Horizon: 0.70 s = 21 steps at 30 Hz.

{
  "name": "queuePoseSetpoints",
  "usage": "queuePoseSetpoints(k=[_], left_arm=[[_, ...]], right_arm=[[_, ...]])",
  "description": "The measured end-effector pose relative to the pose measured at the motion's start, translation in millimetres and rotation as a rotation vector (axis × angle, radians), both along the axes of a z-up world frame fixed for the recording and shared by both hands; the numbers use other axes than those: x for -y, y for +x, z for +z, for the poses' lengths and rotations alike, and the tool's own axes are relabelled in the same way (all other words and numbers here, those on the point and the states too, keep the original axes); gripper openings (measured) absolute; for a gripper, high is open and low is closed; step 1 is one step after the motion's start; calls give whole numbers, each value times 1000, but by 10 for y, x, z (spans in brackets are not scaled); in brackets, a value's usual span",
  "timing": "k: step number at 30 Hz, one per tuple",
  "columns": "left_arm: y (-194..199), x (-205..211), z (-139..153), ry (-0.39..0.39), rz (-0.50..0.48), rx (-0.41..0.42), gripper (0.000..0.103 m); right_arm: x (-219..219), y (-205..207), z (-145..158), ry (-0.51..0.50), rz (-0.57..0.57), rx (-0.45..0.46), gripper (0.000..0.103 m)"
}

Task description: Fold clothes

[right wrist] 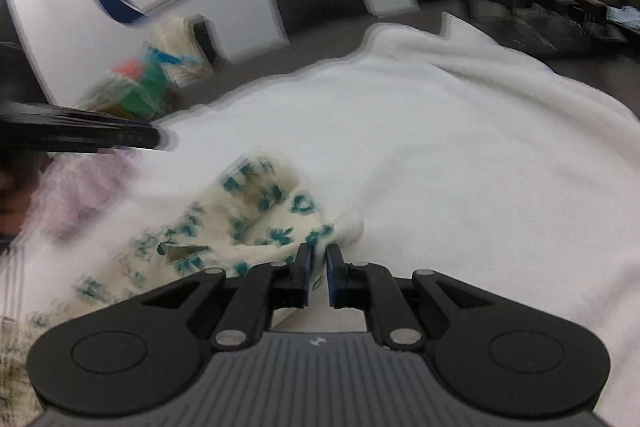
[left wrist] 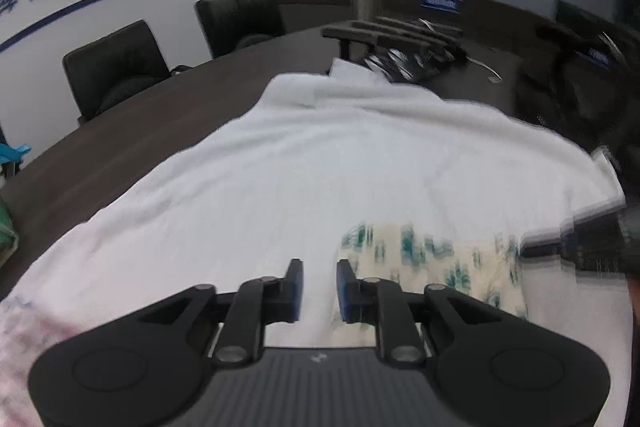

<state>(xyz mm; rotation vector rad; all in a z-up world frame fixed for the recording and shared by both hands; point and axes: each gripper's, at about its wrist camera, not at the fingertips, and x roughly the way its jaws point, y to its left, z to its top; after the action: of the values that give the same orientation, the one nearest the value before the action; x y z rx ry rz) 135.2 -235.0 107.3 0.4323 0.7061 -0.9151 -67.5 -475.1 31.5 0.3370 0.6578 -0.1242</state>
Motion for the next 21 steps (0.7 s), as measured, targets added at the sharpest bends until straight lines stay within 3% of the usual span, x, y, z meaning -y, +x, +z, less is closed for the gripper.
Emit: queuePoseSetpoints(k=[2,4,8,11,13,15,18,21], left_arm=[[-126,-447,2,25,-11,-24,38],[-319,-959,-22,53,11,-31,41],[-730,-1833,-315,20,5,-134,60],[-972,-2148,-641,35,25,-134,59],[-1063,-2296,-747,12,48,-140,53],[-1099,-2421,-785,-28,91,-151,8],[-1138,-2649,-668,-111,221,-143,6],[-1262,-2827,-545,-230,281,-151,6]], right_arm=[[-87,-218,57,-2,-19,60,21],[-271,-446,186,11,3,148,32],[-957,-564,290,38,214,232,36],[-1484,-337,178,83,352,215,36],[-1743,-73,62,79,352,153,36],[-1886,135,-56,78,325,101,36],[-2002,241,-172,69,302,58,34],[-2106,217,-251,-7,267,33,29]])
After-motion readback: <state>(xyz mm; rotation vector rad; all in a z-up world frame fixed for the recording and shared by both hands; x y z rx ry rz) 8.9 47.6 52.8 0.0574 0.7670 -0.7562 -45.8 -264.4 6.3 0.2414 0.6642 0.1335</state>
